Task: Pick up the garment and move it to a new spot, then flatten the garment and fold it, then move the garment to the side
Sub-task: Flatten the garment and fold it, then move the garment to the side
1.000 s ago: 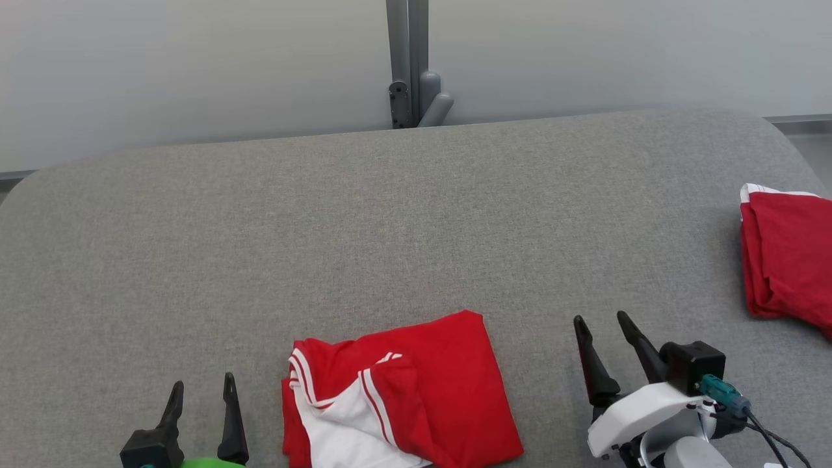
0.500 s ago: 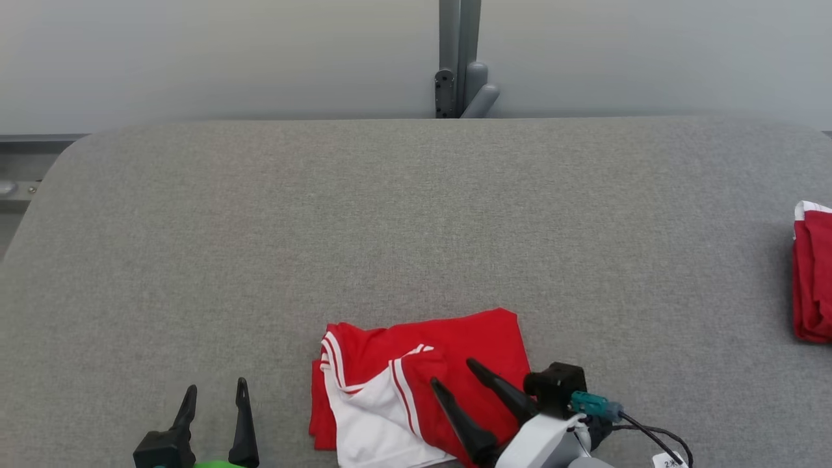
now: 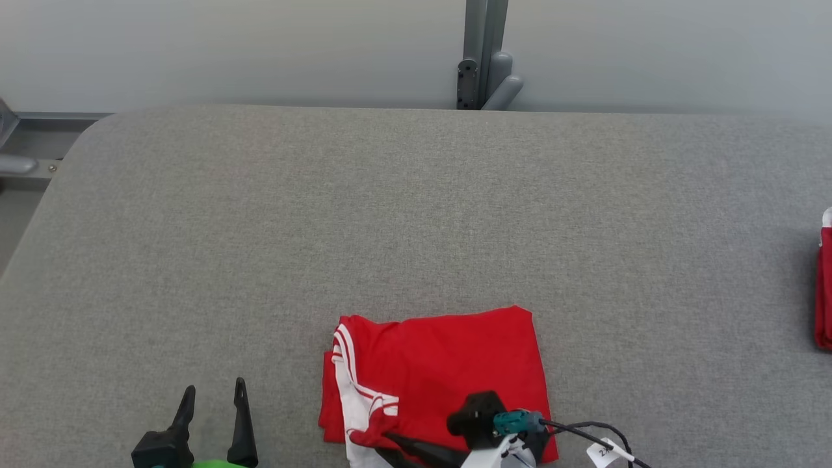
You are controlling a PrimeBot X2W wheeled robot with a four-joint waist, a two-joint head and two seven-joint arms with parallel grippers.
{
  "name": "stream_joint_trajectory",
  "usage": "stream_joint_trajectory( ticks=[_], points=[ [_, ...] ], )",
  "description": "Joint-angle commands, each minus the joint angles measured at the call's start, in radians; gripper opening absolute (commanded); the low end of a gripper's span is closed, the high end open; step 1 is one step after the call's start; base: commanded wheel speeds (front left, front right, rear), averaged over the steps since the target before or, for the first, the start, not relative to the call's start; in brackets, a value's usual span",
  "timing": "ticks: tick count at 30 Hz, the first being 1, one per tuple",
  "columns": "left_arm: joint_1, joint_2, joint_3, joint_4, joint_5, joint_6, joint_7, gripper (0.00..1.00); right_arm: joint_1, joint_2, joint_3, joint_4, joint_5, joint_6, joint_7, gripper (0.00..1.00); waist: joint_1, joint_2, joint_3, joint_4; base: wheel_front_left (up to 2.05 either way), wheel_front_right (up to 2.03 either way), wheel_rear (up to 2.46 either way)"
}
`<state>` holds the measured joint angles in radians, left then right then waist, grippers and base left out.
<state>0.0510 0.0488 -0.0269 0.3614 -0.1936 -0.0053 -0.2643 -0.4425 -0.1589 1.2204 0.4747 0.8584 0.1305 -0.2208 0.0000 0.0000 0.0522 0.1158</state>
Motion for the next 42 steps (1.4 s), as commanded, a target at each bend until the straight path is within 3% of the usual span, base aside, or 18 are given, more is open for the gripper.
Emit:
stream_joint_trajectory(
  ticks=[1,6,9,12,15,18,21,29,35,36,37,42],
  points=[
    [-0.001,0.004,0.004,-0.002,-0.008,0.005,0.001,1.00,-0.028,-0.024,0.016,-0.015,0.024,0.000,-0.005,1.00,0.0000,0.0000,-0.002,-0.011,0.00,0.00,0.00],
    [-0.002,0.004,0.007,-0.003,-0.008,0.010,0.001,1.00,-0.045,-0.061,0.035,-0.036,0.076,0.000,-0.032,1.00,0.0000,0.0000,-0.007,-0.036,0.00,0.00,0.00],
    [-0.002,0.004,0.011,-0.005,-0.006,0.010,0.001,1.00,-0.038,-0.082,-0.008,-0.019,0.082,0.000,-0.044,1.00,0.0000,0.0000,-0.011,-0.057,0.00,0.00,0.00],
    [-0.002,0.004,0.014,-0.009,-0.003,0.013,0.001,1.00,-0.002,-0.095,-0.118,-0.037,0.047,0.000,-0.044,1.00,0.0000,0.0000,-0.017,-0.076,0.00,0.00,0.00],
    [0.001,0.004,0.019,-0.017,0.003,0.015,0.001,1.00,0.050,-0.102,-0.306,-0.032,-0.056,0.000,-0.044,1.00,0.0000,0.0000,-0.025,-0.092,0.00,0.00,0.00],
    [0.007,0.004,0.026,-0.020,0.007,0.014,0.001,1.00,0.119,-0.073,-0.465,-0.023,-0.167,0.000,-0.044,1.00,0.0000,0.0000,-0.029,-0.102,0.00,0.00,0.00],
    [0.005,0.004,0.027,-0.020,0.011,0.009,0.001,1.00,0.172,-0.048,-0.550,0.015,-0.239,0.000,-0.044,1.00,0.0000,0.0000,-0.027,-0.102,0.00,0.00,0.00],
    [-0.016,0.004,0.008,-0.016,0.022,0.004,0.001,1.00,0.170,0.027,-0.575,0.197,-0.184,0.000,-0.044,1.00,0.0000,0.0000,-0.002,-0.057,0.00,0.00,0.00],
    [-0.018,0.004,0.018,-0.012,0.038,-0.005,0.001,1.00,0.116,0.060,-0.517,0.313,-0.088,0.000,-0.029,1.00,0.0000,0.0000,0.009,-0.030,0.00,0.00,0.00],
    [-0.017,0.004,0.020,-0.011,0.039,-0.007,0.001,1.00,0.111,0.063,-0.504,0.319,-0.074,0.000,-0.030,0.22,0.0000,0.0000,0.009,-0.029,0.00,0.00,0.00],
    [-0.017,0.004,0.022,-0.011,0.042,-0.009,0.001,1.00,0.106,0.063,-0.494,0.325,-0.061,0.000,-0.031,0.00,0.0000,0.0000,0.009,-0.030,0.00,0.00,0.00],
    [-0.004,0.003,0.023,-0.016,0.046,-0.015,0.001,1.00,0.073,0.031,-0.502,0.338,-0.041,-0.001,-0.044,0.00,0.0000,0.0000,-0.006,-0.067,0.00,0.00,0.00]
  ],
)
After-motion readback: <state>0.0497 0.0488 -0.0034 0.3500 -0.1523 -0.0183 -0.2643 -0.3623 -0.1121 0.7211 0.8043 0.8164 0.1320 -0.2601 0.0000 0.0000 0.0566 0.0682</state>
